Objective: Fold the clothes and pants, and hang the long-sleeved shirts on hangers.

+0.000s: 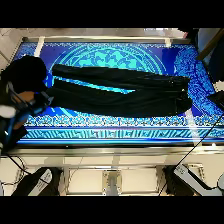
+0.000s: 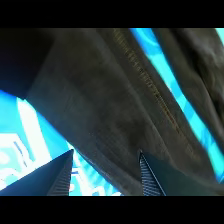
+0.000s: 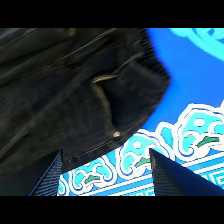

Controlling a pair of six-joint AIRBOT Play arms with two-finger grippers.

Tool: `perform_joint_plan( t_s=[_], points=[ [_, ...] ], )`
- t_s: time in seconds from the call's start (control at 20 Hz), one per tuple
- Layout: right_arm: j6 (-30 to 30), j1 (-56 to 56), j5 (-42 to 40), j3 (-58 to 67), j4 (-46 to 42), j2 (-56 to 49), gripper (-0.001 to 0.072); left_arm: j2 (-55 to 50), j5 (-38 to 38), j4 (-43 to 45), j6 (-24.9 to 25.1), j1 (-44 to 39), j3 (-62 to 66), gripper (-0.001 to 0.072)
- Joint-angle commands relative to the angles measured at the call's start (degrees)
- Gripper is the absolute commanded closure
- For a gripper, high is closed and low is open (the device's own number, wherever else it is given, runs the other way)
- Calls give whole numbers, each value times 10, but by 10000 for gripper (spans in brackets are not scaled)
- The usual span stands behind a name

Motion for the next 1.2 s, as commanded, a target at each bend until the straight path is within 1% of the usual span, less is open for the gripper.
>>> perform_joint_plan(
  t_s=[0.0, 0.1, 0.25, 0.3, 0.4, 0.55, 0.7, 0.75, 0.8, 0.85, 0.9, 1.0, 1.1, 1.15],
  points=[
    [-29, -4, 4, -34, 57, 15, 132, 5, 123, -84, 7, -42, -103, 263],
    [-29, -4, 5, -34, 66, 16, 132, -51, 152, -107, 7, -66, -84, 263],
    [-38, -4, 29, -34, 66, 16, 141, -131, 150, -125, 10, -87, -43, 263],
    [-42, -4, 38, -34, 66, 16, 151, -149, 149, -125, 10, -87, -31, 263],
    [-42, -4, 48, -34, 66, 16, 151, -175, 154, -124, 25, -87, -12, 263],
    [-42, -4, 49, -34, 66, 16, 156, -213, 173, -119, 26, -87, 12, 264],
    [-42, -5, 49, -34, 66, 17, 155, -264, 174, -119, 26, -89, 52, 265],
    [-42, -5, 49, -34, 66, 18, 156, -278, 174, -119, 26, -91, 68, 288],
    [-42, -5, 49, -34, 66, 21, 156, -288, 171, -119, 26, -92, 84, 406],
    [-42, -5, 48, -34, 63, 26, 156, -295, 170, -119, 26, -94, 98, 601],
    [-44, -5, 44, -34, 54, 35, 156, -296, 171, -118, 27, -94, 108, 689],
    [-44, -13, 31, -34, 21, 55, 156, -294, 163, -118, 42, -93, 124, 689],
    [-43, -54, 35, -55, -1, 73, 156, -287, 148, -117, 45, -93, 132, 689],
    [-43, -84, 37, -85, 0, 81, 156, -282, 140, -116, 67, -94, 132, 689]
  ],
)
